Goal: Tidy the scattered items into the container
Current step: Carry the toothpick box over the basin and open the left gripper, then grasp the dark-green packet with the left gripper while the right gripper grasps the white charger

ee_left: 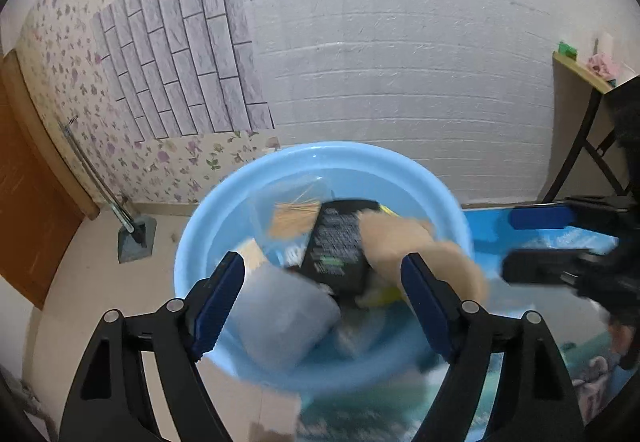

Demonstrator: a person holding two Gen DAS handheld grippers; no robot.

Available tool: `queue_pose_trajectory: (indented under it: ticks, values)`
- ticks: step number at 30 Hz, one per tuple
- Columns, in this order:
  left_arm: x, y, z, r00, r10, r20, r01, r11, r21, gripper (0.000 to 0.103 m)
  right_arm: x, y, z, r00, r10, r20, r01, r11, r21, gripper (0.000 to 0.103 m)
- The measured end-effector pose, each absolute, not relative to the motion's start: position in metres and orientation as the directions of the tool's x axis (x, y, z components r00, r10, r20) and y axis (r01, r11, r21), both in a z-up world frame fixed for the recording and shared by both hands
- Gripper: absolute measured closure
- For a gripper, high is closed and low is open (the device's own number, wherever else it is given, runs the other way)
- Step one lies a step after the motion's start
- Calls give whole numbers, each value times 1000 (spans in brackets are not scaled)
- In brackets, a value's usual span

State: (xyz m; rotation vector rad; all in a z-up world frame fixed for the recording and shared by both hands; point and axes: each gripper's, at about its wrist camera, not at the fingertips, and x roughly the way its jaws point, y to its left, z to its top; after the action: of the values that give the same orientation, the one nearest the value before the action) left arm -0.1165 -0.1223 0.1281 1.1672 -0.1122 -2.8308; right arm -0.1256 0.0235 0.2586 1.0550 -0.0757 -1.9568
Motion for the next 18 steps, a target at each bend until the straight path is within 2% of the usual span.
queue_pose_trajectory:
  ticks: [1,3,5,9,12,18]
  values:
    - [-101,-118,127,-707,-92,-701,57,-996,74,22,-123,29,255,-257,-718,-647,669,-615,417,23]
    - [-72,-108,116,-697,-90,-711,92,-995,35,11,-118,40,252,-286,-700,-654,669,-634,387,23]
    - [-55,-98,98,-676,-86,-731,120,-993,6,6,-114,47,247,-305,-671,-676,675,-653,343,23]
    - [-58,-78,34,-564,-60,-824,168,-985,-43,6,-116,42,229,-295,-626,-722,681,-668,300,23]
    - [-70,-75,10,-527,-70,-847,228,-972,-62,6,-120,40,222,-310,-602,-736,680,-681,272,23]
    - [-92,-71,-1,-507,-94,-857,296,-953,-71,7,-127,41,220,-323,-601,-731,676,-687,266,24]
